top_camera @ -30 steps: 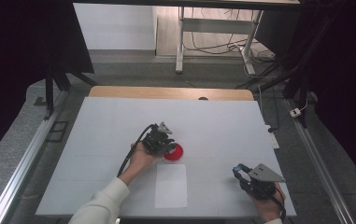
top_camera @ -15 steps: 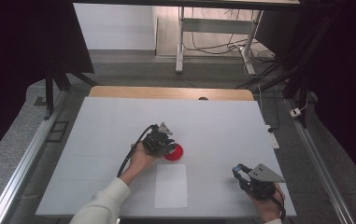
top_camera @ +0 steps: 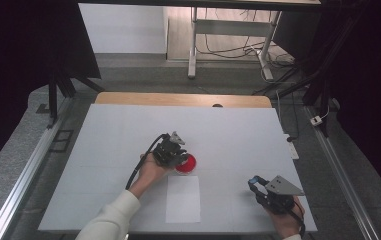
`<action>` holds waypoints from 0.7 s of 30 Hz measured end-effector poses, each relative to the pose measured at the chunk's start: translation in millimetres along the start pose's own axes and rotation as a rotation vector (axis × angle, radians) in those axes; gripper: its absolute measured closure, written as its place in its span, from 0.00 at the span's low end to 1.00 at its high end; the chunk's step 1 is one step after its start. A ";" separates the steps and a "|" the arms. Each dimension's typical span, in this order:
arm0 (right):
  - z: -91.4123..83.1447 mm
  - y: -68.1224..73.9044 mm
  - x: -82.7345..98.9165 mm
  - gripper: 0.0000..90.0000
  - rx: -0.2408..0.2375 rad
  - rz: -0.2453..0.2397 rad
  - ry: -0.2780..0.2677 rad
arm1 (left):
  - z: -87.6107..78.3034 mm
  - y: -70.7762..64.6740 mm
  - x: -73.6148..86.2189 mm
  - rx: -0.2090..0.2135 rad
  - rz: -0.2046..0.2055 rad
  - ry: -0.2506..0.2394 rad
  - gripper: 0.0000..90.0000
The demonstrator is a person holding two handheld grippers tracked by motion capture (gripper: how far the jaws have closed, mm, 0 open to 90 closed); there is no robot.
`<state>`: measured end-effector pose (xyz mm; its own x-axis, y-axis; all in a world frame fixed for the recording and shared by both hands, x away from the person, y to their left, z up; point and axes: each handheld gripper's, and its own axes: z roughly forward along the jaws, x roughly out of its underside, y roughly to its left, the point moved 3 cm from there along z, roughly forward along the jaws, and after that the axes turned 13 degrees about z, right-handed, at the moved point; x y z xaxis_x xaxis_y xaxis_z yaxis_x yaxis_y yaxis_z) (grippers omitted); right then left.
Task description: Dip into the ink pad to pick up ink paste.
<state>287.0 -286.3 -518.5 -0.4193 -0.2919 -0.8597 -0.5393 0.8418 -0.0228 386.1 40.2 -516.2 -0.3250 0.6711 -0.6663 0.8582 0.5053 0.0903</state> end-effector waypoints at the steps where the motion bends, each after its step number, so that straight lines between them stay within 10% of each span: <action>1: 0.1 0.3 -0.1 0.72 -0.001 0.001 0.001 | -0.3 -0.1 0.2 -0.001 0.001 0.002 0.85; 21: -2.3 -1.4 -1.4 0.72 0.002 0.012 -0.011 | -35.5 5.3 -9.4 0.013 -0.001 -0.073 0.84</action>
<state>286.7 -288.1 -516.0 -0.4174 -0.2769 -0.8655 -0.5325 0.8463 -0.0139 379.6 55.8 -483.2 -0.2967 0.6293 -0.7183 0.8632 0.4984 0.0801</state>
